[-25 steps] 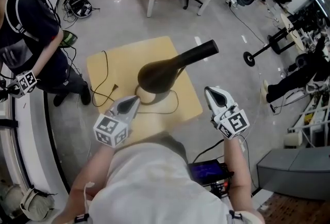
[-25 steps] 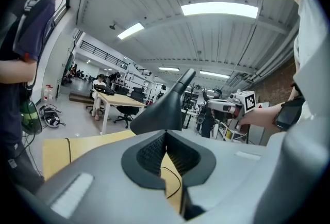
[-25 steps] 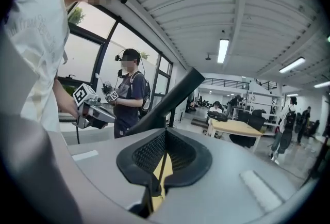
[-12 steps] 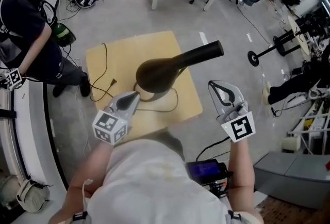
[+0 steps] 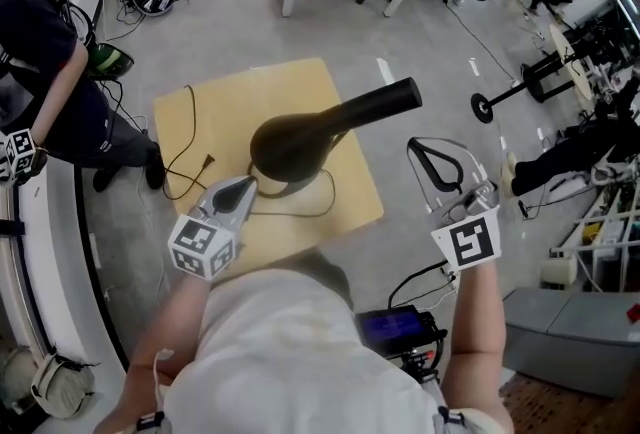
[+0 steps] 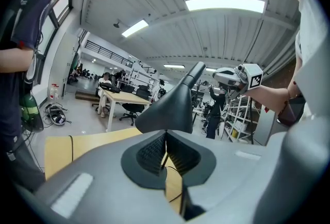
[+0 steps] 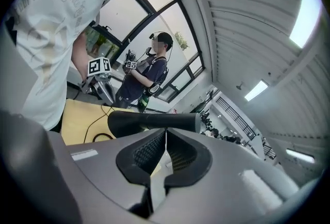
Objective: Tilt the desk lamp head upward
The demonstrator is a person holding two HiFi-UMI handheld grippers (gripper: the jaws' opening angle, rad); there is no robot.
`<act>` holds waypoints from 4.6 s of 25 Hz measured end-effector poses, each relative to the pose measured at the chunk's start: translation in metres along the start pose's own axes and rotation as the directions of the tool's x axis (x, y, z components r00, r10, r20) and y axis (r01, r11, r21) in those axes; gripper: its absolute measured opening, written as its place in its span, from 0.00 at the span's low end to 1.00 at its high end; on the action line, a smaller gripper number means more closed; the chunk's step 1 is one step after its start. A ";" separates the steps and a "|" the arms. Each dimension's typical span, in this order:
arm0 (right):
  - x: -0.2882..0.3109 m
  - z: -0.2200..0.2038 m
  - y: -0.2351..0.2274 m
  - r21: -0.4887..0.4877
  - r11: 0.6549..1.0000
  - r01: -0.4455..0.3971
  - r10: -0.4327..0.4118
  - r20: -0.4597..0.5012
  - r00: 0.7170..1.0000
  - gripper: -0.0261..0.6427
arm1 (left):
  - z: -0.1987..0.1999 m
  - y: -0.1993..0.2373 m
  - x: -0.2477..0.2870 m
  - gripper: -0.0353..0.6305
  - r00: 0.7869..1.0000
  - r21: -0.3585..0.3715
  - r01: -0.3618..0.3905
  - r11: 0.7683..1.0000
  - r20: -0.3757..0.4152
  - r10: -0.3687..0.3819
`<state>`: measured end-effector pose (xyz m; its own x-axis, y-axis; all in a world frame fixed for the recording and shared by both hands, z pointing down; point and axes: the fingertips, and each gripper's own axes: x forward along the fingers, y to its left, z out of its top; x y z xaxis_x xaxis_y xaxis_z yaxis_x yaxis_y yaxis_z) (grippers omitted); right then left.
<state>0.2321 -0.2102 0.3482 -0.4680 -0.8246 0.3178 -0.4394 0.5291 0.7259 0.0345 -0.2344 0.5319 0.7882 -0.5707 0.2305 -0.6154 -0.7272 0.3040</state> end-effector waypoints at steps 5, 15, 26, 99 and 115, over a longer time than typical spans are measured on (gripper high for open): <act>-0.006 0.002 -0.022 -0.110 0.994 0.007 -0.012 -0.047 0.999 0.10 | -0.001 -0.003 0.006 0.06 1.000 -0.003 0.008 1.000 -0.002 -0.008; 0.001 -0.015 -0.056 -0.337 0.941 -0.018 -0.049 -0.191 0.980 0.31 | -0.021 -0.010 0.022 0.16 0.996 -0.054 0.059 0.997 -0.067 -0.062; 0.030 -0.017 -0.048 -0.546 0.813 -0.203 0.033 -0.304 0.952 0.52 | -0.030 -0.014 0.033 0.30 0.989 -0.120 0.104 0.987 -0.090 -0.115; 0.058 -0.036 -0.017 -0.681 0.671 -0.293 -0.036 -0.425 0.904 0.38 | 0.036 0.002 -0.003 0.28 0.993 -0.166 0.098 0.981 0.077 -0.086; 0.060 -0.045 -0.011 -0.606 0.753 -0.256 -0.019 -0.409 0.912 0.38 | 0.081 0.004 -0.031 0.26 0.986 -0.058 0.062 0.996 0.159 -0.052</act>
<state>0.2435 -0.2742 0.3868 -0.1051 -0.8442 0.5257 0.2534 0.4884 0.8350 0.0066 -0.2508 0.4509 0.8080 -0.5857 0.0645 -0.5643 -0.7376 0.3709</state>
